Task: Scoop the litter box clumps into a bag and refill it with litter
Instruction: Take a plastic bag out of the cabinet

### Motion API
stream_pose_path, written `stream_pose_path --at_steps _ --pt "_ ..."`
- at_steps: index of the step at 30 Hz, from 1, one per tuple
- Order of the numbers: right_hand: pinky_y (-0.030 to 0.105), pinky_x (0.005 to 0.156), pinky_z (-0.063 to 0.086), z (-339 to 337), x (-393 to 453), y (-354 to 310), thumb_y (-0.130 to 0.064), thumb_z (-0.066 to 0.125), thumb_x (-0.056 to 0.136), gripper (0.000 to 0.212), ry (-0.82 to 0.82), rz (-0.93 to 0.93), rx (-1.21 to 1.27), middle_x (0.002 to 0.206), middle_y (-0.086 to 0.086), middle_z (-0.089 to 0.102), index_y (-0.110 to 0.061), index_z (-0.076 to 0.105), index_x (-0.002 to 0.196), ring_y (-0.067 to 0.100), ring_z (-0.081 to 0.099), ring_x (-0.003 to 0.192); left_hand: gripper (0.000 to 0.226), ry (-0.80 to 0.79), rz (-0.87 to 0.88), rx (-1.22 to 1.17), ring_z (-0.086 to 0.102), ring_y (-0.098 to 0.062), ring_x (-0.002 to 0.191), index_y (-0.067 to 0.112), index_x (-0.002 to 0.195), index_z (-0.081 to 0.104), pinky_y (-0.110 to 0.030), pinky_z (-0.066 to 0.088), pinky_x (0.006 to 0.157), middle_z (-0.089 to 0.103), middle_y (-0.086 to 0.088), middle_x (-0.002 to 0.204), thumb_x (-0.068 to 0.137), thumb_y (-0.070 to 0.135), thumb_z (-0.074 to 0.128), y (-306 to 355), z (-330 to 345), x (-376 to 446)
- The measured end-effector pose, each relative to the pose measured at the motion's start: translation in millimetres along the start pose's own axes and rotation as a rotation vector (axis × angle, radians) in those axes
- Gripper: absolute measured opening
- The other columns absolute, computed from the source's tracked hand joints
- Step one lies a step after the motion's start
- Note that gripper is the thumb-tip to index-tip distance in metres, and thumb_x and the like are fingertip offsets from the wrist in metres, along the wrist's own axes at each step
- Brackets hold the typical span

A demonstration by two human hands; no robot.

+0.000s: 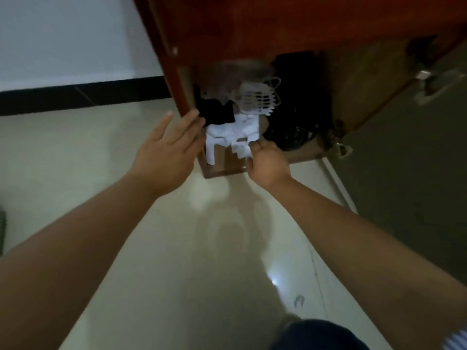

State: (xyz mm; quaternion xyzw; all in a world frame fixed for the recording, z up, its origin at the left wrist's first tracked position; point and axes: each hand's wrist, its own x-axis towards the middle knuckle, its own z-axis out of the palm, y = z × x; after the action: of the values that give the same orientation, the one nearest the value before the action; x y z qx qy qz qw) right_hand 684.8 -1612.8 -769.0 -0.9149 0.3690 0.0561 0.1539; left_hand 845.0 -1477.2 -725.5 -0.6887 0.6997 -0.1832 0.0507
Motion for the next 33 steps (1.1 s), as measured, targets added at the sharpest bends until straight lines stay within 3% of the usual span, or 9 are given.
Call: stream_pose_path --at_steps 2,7,11,18,22,26,27,30,33 --pt "0.032 0.089 0.040 18.3 27.5 5.7 -0.018 0.043 0.092 0.035 0.058 -0.027 -0.019 0.125 0.017 0.054 -0.003 0.051 0.123 0.029 0.047 0.117 0.043 0.066 0.038 0.076 0.023 -0.025 0.138 0.000 0.112 0.065 -0.040 0.003 0.115 0.061 -0.017 0.124 0.085 0.018 0.036 -5.6 23.0 3.0" --pt "0.036 0.090 0.044 35.7 81.8 26.2 -0.021 0.042 0.095 0.036 0.093 -0.064 -0.035 0.124 0.021 0.054 -0.001 0.051 0.123 0.034 0.050 0.115 0.036 0.260 0.105 0.223 0.038 -0.026 0.120 0.003 0.101 0.068 -0.050 0.019 0.108 0.069 -0.014 0.109 0.091 0.012 0.035 -13.7 56.7 17.9" --pt "0.035 0.095 0.041 42.4 122.1 32.5 -0.019 0.044 0.094 0.036 0.144 -0.103 -0.046 0.124 0.022 0.054 0.000 0.052 0.123 0.034 0.050 0.116 0.024 0.416 0.160 0.236 0.042 -0.022 0.115 0.009 0.101 0.052 -0.051 0.012 0.111 0.061 -0.012 0.107 0.099 0.011 0.028 -25.0 82.9 22.9" --pt "0.033 0.103 0.033 40.6 194.6 16.2 -0.021 0.049 0.092 0.061 0.148 -0.246 -0.022 0.152 0.016 0.021 -0.016 0.022 0.147 0.032 0.029 0.135 0.017 0.527 0.226 0.280 0.042 -0.019 0.113 0.010 0.103 0.049 -0.052 0.011 0.110 0.044 -0.008 0.111 0.100 0.012 0.032 -35.2 101.5 27.1" --pt "0.032 0.098 0.038 40.4 219.7 6.7 -0.019 0.039 0.097 0.040 0.101 -0.227 0.054 0.140 0.015 0.044 -0.011 0.042 0.135 0.031 0.045 0.123 0.014 0.527 0.215 0.277 0.040 -0.020 0.116 0.010 0.102 0.050 -0.052 0.014 0.109 0.045 -0.008 0.113 0.097 0.012 0.037 -31.6 98.9 27.4" --pt "0.028 0.070 0.053 32.5 183.3 23.8 0.011 0.053 0.083 0.017 0.346 -0.258 0.600 0.085 0.004 0.075 0.003 0.066 0.092 0.007 0.070 0.076 0.024 0.494 -0.008 0.154 0.040 -0.023 0.120 0.008 0.109 0.050 -0.049 0.020 0.107 0.056 -0.010 0.122 0.091 0.010 0.034 16.4 109.0 10.4" --pt "0.022 0.063 0.051 31.7 166.6 32.7 0.013 0.049 0.086 0.019 0.240 -0.188 0.840 0.071 -0.010 0.074 0.002 0.064 0.087 -0.003 0.066 0.064 0.025 0.477 -0.076 0.082 0.042 -0.024 0.117 0.010 0.108 0.050 -0.046 0.027 0.102 0.058 -0.010 0.119 0.086 0.010 0.037 37.9 112.8 5.5" --pt "0.016 0.077 0.049 35.8 112.1 57.1 -0.001 0.052 0.089 0.019 -0.098 0.016 1.270 0.088 -0.006 0.070 0.004 0.066 0.101 0.004 0.064 0.080 0.038 0.391 -0.256 -0.245 0.056 -0.027 0.098 0.009 0.109 0.046 -0.035 0.051 0.074 0.062 -0.013 0.109 0.071 0.008 0.048 96.7 120.8 2.5" --pt "0.019 0.066 0.058 44.0 69.2 83.1 -0.028 0.085 0.042 0.026 -0.268 -0.016 1.493 0.063 -0.003 0.074 -0.011 0.076 0.060 0.006 0.070 0.061 0.075 0.206 -0.560 -0.545 0.062 -0.036 0.103 0.006 0.129 0.036 -0.038 0.057 0.075 0.058 -0.023 0.120 0.063 0.004 0.073 123.2 126.7 17.5"
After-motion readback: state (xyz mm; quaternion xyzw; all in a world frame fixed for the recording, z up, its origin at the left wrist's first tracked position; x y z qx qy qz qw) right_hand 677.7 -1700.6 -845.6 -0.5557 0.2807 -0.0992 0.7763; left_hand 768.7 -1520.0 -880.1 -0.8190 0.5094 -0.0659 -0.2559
